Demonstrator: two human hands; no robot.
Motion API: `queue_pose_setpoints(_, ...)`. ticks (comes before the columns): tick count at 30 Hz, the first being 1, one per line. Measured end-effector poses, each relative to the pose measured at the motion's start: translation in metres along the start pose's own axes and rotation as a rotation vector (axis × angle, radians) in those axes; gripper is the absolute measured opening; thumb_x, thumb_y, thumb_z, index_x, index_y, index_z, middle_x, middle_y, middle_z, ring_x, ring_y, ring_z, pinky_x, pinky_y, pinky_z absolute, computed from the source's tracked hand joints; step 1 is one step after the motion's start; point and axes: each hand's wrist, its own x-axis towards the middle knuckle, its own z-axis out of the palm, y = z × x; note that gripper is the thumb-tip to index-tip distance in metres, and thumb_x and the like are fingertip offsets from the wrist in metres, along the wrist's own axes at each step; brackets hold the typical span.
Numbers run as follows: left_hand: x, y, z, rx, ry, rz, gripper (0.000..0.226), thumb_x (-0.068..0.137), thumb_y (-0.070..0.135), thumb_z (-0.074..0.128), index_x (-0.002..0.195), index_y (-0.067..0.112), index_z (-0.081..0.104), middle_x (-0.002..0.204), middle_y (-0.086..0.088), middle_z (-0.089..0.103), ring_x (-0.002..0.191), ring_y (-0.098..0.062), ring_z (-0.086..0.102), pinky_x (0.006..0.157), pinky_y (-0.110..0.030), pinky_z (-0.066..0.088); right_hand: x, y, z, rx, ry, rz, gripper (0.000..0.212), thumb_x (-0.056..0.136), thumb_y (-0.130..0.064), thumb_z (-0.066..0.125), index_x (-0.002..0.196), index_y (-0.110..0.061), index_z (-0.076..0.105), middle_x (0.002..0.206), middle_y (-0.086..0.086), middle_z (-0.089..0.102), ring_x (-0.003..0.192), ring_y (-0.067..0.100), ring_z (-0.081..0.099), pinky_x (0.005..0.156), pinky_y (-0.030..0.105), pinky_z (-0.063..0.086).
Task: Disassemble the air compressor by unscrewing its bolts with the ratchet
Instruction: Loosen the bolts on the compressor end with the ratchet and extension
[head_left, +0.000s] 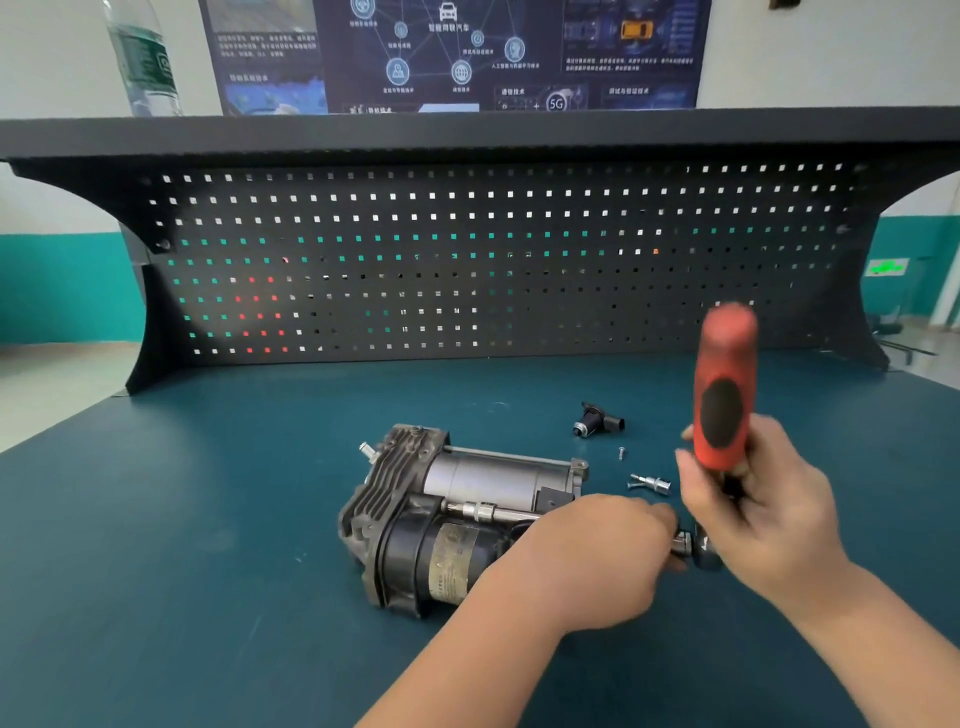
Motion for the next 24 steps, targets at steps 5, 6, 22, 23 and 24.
queue_pose_setpoints(5, -0.002, 0.004, 0.0, 0.016, 0.006, -0.046, 0.015, 0.089, 0.004, 0.045, 0.086, 0.014, 0.034, 0.097, -0.013, 0.056, 0.088, -0.035, 0.054, 0.059, -0.035, 0.032, 0.003, 0.013, 0.007, 0.151, 0.105, 0.503, 0.014, 0.095, -0.034, 0.051, 0.082, -0.029, 0.051, 0.052, 0.002, 0.054, 0.041, 0.007, 0.044, 0.044, 0.014, 0.037)
queue_pose_setpoints(6, -0.003, 0.005, 0.0, 0.008, 0.011, -0.053, 0.015, 0.09, 0.006, 0.045, 0.086, 0.015, 0.034, 0.099, -0.013, 0.057, 0.09, -0.035, 0.054, 0.06, -0.035, 0.032, 0.005, 0.02, 0.01, 0.154, 0.067, 0.698, 0.02, 0.096, -0.028, 0.052, 0.077, -0.02, 0.052, 0.046, 0.001, 0.053, 0.038, 0.008, 0.042, 0.042, 0.017, 0.037)
queue_pose_setpoints(22, 0.002, -0.002, 0.003, -0.052, 0.022, -0.029, 0.009, 0.094, 0.016, 0.049, 0.091, 0.008, 0.046, 0.094, -0.014, 0.059, 0.083, -0.035, 0.055, 0.063, -0.038, 0.04, 0.002, 0.002, 0.002, 0.04, 0.063, -0.011, 0.022, 0.096, -0.038, 0.048, 0.106, -0.02, 0.057, 0.046, 0.006, 0.046, 0.043, 0.019, 0.044, 0.047, 0.025, 0.039)
queue_pose_setpoints(23, 0.002, -0.003, 0.002, -0.068, 0.011, -0.03, 0.01, 0.094, 0.017, 0.048, 0.093, 0.007, 0.047, 0.094, -0.014, 0.06, 0.084, -0.034, 0.055, 0.065, -0.038, 0.042, 0.001, 0.003, 0.001, 0.002, 0.053, -0.067, 0.025, 0.097, -0.037, 0.048, 0.107, -0.015, 0.056, 0.045, 0.01, 0.045, 0.043, 0.02, 0.043, 0.046, 0.026, 0.038)
queue_pose_setpoints(24, 0.002, -0.004, 0.002, -0.072, 0.001, -0.033, 0.009, 0.094, 0.017, 0.048, 0.094, 0.008, 0.049, 0.094, -0.013, 0.06, 0.085, -0.033, 0.055, 0.066, -0.038, 0.042, 0.001, 0.004, 0.002, 0.013, 0.047, -0.05, 0.023, 0.096, -0.036, 0.048, 0.107, -0.016, 0.056, 0.045, 0.009, 0.045, 0.043, 0.019, 0.044, 0.047, 0.026, 0.038)
